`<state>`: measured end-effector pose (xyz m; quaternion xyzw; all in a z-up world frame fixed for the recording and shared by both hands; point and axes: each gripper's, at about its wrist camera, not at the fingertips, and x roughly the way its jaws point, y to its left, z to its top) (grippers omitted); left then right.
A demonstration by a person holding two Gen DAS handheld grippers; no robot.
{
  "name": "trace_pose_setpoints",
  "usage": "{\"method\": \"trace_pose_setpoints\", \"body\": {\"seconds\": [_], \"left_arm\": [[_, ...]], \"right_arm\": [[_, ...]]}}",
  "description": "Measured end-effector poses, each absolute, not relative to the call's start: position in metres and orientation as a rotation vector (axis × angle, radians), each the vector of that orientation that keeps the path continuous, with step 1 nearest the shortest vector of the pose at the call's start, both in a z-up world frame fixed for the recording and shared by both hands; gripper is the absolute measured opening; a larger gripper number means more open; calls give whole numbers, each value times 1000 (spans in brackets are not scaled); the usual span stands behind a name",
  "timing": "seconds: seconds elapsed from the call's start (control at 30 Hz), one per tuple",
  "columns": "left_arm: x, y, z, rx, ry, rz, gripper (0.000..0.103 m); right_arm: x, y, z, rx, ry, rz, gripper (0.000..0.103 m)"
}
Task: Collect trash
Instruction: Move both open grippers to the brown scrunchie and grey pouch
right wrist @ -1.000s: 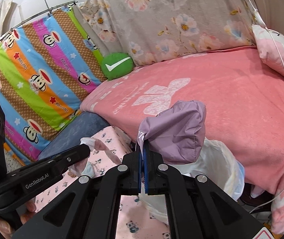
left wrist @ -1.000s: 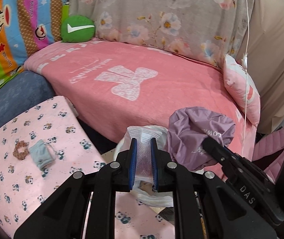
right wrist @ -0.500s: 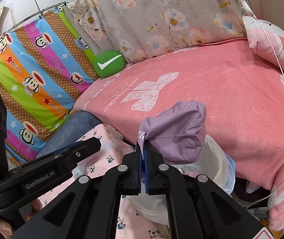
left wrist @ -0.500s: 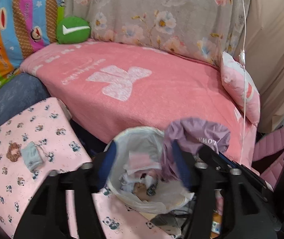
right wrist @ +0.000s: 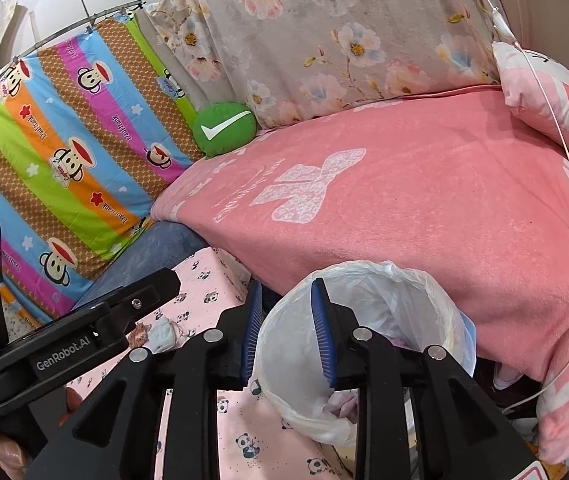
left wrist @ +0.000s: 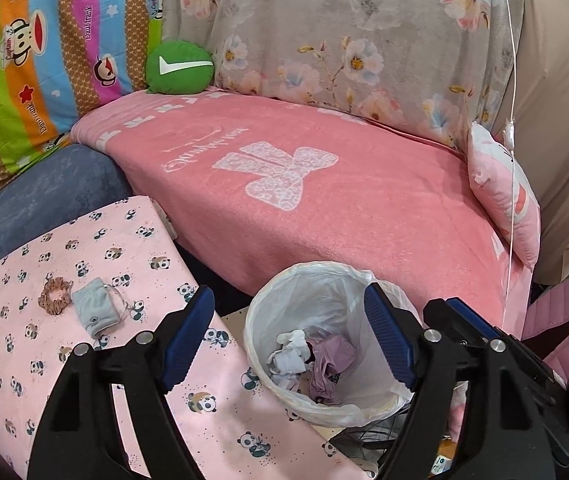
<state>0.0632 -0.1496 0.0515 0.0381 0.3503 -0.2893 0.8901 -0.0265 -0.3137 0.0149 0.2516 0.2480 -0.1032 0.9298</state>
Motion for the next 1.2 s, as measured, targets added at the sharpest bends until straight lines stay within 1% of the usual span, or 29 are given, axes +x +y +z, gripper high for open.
{"method": "trace_pose_setpoints", "body": {"seconds": [0.33, 0.47, 0.53, 0.57, 0.6, 0.73, 0.77, 0.8, 0.9, 1.2], "left_arm": [[69, -120, 50, 47, 727, -568, 74], [74, -103, 46, 33, 732, -543, 74], [78, -91, 44, 26, 735, -523, 74], [80, -86, 43, 23, 738, -514, 75], [82, -80, 41, 18, 739, -500, 78], [92, -53, 35, 3, 743, -443, 83], [95, -45, 33, -3, 746, -428, 83], [98, -38, 30, -11, 749, -414, 84], [106, -16, 23, -25, 760, -376, 84], [139, 45, -6, -56, 814, -270, 85]], "right_arm": [[-16, -282, 18, 454, 538, -174, 28], [-10, -267, 18, 437, 553, -151, 29], [-7, -259, 18, 430, 560, -139, 32], [-3, -251, 17, 418, 567, -126, 35], [-1, -248, 17, 414, 570, -121, 36], [10, -225, 14, 387, 594, -82, 36], [14, -217, 13, 378, 601, -70, 37], [18, -209, 12, 369, 607, -60, 42], [31, -186, 6, 341, 626, -34, 48], [76, -121, -17, 269, 710, 40, 50]]}}
